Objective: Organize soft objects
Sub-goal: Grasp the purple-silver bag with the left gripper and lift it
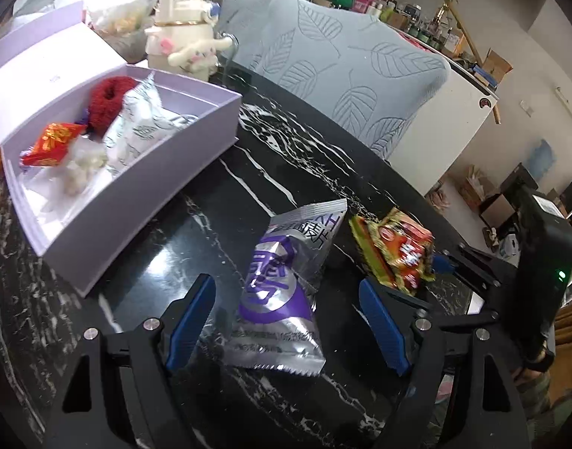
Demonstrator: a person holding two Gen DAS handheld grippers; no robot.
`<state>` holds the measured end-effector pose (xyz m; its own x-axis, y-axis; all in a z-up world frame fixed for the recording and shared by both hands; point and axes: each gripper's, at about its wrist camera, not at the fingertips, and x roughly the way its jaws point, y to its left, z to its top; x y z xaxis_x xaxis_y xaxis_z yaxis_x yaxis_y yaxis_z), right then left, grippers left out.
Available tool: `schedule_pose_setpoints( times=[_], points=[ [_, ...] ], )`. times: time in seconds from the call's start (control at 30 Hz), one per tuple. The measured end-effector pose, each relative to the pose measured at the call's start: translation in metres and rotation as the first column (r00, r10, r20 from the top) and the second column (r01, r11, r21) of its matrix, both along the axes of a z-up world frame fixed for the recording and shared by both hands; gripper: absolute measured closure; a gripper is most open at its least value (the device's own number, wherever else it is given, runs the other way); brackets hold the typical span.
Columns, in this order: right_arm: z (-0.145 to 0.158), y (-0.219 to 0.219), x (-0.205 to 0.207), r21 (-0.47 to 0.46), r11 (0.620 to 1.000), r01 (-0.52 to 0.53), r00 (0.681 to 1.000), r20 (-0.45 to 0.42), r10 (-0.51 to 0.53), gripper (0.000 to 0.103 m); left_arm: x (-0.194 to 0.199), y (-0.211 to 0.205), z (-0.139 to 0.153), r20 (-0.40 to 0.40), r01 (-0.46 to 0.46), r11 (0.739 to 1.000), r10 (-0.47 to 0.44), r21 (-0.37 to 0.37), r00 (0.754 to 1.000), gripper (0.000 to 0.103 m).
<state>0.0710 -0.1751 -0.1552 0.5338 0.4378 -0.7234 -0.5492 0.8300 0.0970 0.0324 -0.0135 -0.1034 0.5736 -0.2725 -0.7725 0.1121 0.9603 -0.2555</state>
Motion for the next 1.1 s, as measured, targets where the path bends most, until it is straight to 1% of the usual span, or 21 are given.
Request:
schedule_pose_setpoints(
  times=[0.17, 0.27, 0.33, 0.4, 0.47, 0.5, 0.53, 0.57, 0.6, 0.63, 0.67, 0.7, 0.83, 0.93, 1.0, 1.07, 1.1],
  points=[
    [0.002, -0.016, -0.007, 0.013, 1.000, 0.026, 0.999, -0.039, -0.025, 0.042, 0.009, -0.004, -0.009, -0.014, 0.009, 1.000, -0.009, -0.006, 1.000, 0.024],
    [0.002, -0.024, -0.012, 0.014, 0.999, 0.039, 0.998, -0.054, -0.038, 0.041, 0.015, -0.009, -0.017, -0.040, 0.016, 1.000, -0.015, 0.017, 0.999, 0.024],
    [0.002, -0.027, -0.014, 0.014, 0.999, 0.045, 0.997, -0.063, -0.044, 0.037, 0.017, -0.011, -0.022, -0.056, 0.015, 1.000, -0.014, 0.017, 0.998, 0.024],
    [0.002, -0.028, -0.015, 0.006, 0.999, 0.051, 0.996, -0.069, -0.050, 0.036, 0.020, -0.010, -0.026, -0.069, 0.015, 1.000, -0.015, 0.000, 0.998, 0.024],
    [0.002, -0.027, -0.016, -0.001, 0.999, 0.052, 0.996, -0.073, -0.052, 0.032, 0.021, -0.011, -0.026, -0.060, 0.011, 1.000, -0.011, 0.007, 0.998, 0.024],
    [0.003, -0.026, -0.015, -0.002, 0.998, 0.055, 0.996, -0.073, -0.055, 0.027, 0.021, -0.011, -0.026, -0.057, 0.011, 1.000, -0.010, 0.009, 0.998, 0.024],
    [0.003, -0.026, -0.014, 0.001, 0.998, 0.058, 0.996, -0.074, -0.057, 0.022, 0.021, -0.011, -0.026, -0.054, 0.009, 1.000, -0.008, 0.007, 0.998, 0.027],
    [0.003, -0.026, -0.012, 0.006, 0.998, 0.064, 0.995, -0.079, -0.063, 0.019, 0.021, -0.011, -0.025, -0.052, 0.006, 1.000, -0.006, 0.005, 0.999, 0.033],
    [0.002, -0.025, -0.011, 0.007, 0.997, 0.072, 0.994, -0.088, -0.071, 0.008, 0.020, -0.010, -0.025, -0.048, 0.003, 1.000, -0.003, 0.003, 0.999, 0.046],
    [0.000, -0.025, -0.008, 0.006, 0.997, 0.083, 0.992, -0.097, -0.082, 0.001, 0.019, -0.010, -0.025, -0.039, -0.009, 1.000, 0.010, 0.014, 0.999, 0.052],
    [-0.001, -0.024, -0.007, 0.002, 0.995, 0.095, 0.991, -0.090, -0.095, 0.001, 0.017, -0.009, -0.026, -0.037, -0.022, 0.999, 0.023, 0.039, 0.999, 0.054],
    [-0.002, -0.023, -0.007, -0.008, 0.995, 0.104, 0.991, -0.083, -0.104, 0.001, 0.016, -0.010, -0.025, -0.037, -0.034, 0.997, 0.036, 0.076, 0.999, 0.060],
    [-0.002, -0.015, -0.002, -0.031, 0.993, 0.113, 0.989, -0.090, -0.116, 0.001, 0.013, -0.002, -0.026, -0.037, -0.056, 0.996, 0.058, 0.065, 0.998, 0.061],
    [0.000, -0.012, -0.001, 0.016, 0.994, 0.105, 0.989, -0.106, -0.103, 0.001, 0.011, 0.000, -0.025, -0.042, -0.064, 0.996, 0.066, 0.060, 0.997, 0.061],
    [0.000, -0.009, 0.000, 0.015, 0.993, 0.116, 0.988, -0.102, -0.114, 0.001, 0.008, 0.000, -0.024, -0.044, -0.064, 0.996, 0.066, 0.057, 0.997, 0.061],
    [-0.001, -0.008, -0.001, 0.009, 0.992, 0.122, 0.988, -0.093, -0.121, 0.003, 0.004, 0.001, -0.023, -0.039, -0.067, 0.996, 0.069, 0.056, 0.997, 0.061],
    [-0.001, -0.008, -0.001, -0.002, 0.992, 0.123, 0.989, -0.085, -0.122, 0.008, 0.001, 0.002, -0.021, -0.034, -0.070, 0.996, 0.072, 0.055, 0.997, 0.061]
  ],
)
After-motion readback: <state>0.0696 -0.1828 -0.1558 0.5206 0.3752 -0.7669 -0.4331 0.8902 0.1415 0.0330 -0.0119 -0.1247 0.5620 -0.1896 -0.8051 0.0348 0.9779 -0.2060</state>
